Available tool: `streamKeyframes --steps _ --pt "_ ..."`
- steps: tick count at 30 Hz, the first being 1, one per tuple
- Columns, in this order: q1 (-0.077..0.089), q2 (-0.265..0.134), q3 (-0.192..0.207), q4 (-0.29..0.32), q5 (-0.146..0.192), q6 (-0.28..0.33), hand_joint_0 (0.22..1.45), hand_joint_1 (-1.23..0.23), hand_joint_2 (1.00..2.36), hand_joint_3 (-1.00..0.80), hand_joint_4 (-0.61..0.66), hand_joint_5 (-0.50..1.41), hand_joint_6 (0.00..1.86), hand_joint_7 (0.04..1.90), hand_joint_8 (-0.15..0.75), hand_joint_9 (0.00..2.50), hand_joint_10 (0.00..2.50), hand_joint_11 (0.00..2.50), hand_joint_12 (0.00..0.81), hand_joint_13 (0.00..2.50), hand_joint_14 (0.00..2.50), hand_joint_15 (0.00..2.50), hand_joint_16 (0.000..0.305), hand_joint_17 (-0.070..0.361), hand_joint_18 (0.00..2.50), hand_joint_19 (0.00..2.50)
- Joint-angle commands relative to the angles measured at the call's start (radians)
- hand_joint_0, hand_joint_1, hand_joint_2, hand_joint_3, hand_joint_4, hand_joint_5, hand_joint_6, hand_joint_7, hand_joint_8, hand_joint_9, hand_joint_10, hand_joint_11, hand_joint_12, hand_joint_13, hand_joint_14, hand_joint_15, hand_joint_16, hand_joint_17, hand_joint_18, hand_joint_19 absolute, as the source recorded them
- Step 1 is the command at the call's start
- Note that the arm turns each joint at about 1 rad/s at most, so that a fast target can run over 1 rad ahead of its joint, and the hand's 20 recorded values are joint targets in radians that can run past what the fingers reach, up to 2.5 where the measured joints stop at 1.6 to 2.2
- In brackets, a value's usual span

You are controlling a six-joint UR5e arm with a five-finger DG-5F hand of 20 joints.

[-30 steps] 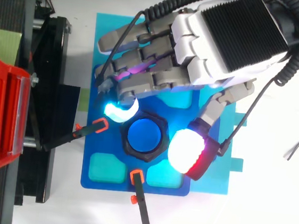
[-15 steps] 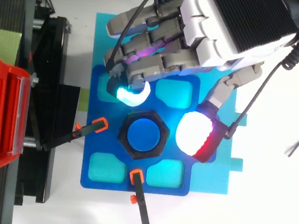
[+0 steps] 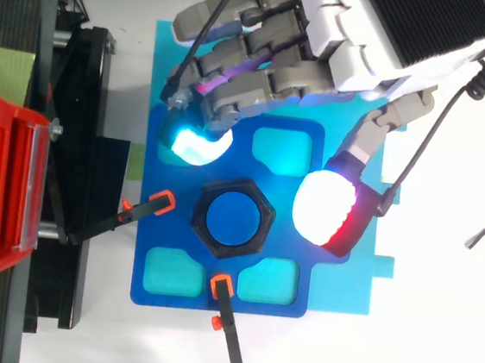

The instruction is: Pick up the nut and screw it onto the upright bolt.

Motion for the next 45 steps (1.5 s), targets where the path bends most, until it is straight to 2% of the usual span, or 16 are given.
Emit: streamKeyframes --steps 1,4,10,19,24,34,39,45 --pt "0.001 0.000 0.010 0.009 0.000 0.008 0.49 -0.15 1.00 -0.50 0.20 -0.08 0.50 0.78 0.229 0.89 0.00 0.00 0.218 0.69 0.00 0.00 0.026 0.059 0.41 0.04" --pt "0.006 0.000 0.019 0.005 0.001 0.008 0.49 -0.15 1.00 -0.50 0.19 -0.09 0.50 0.73 0.223 0.88 0.00 0.00 0.216 0.67 0.00 0.00 0.028 0.063 0.40 0.04" --pt "0.026 0.000 0.017 -0.012 0.006 -0.007 0.49 -0.14 1.00 -0.50 0.19 -0.09 0.50 0.71 0.219 0.86 0.00 0.00 0.219 0.65 0.00 0.00 0.029 0.065 0.38 0.05" --pt "0.052 0.000 0.017 -0.067 0.034 -0.027 0.49 -0.14 1.00 -0.50 0.20 -0.09 0.50 0.72 0.219 0.85 0.00 0.00 0.220 0.65 0.00 0.00 0.029 0.066 0.38 0.04" --pt "0.058 0.000 0.010 -0.080 0.040 -0.044 0.49 -0.14 1.00 -0.50 0.20 -0.09 0.50 0.73 0.221 0.85 0.00 0.00 0.222 0.65 0.00 0.00 0.030 0.066 0.38 0.05" --pt "0.061 0.000 0.007 -0.089 0.043 -0.061 0.49 -0.14 1.00 -0.50 0.21 -0.08 0.50 0.83 0.231 0.85 0.00 0.00 0.223 0.66 0.00 0.00 0.029 0.066 0.39 0.05" --pt "0.061 0.000 -0.009 -0.083 0.041 -0.061 0.49 -0.15 1.00 -0.50 0.25 -0.06 0.50 1.06 0.237 0.86 0.00 0.00 0.220 0.68 0.00 0.00 0.028 0.064 0.40 0.04" --pt "0.054 0.000 -0.021 -0.083 0.041 -0.061 0.49 -0.15 1.00 -0.50 0.23 -0.04 0.50 1.24 0.248 0.88 0.00 0.00 0.218 0.69 0.00 0.00 0.027 0.061 0.41 0.04"
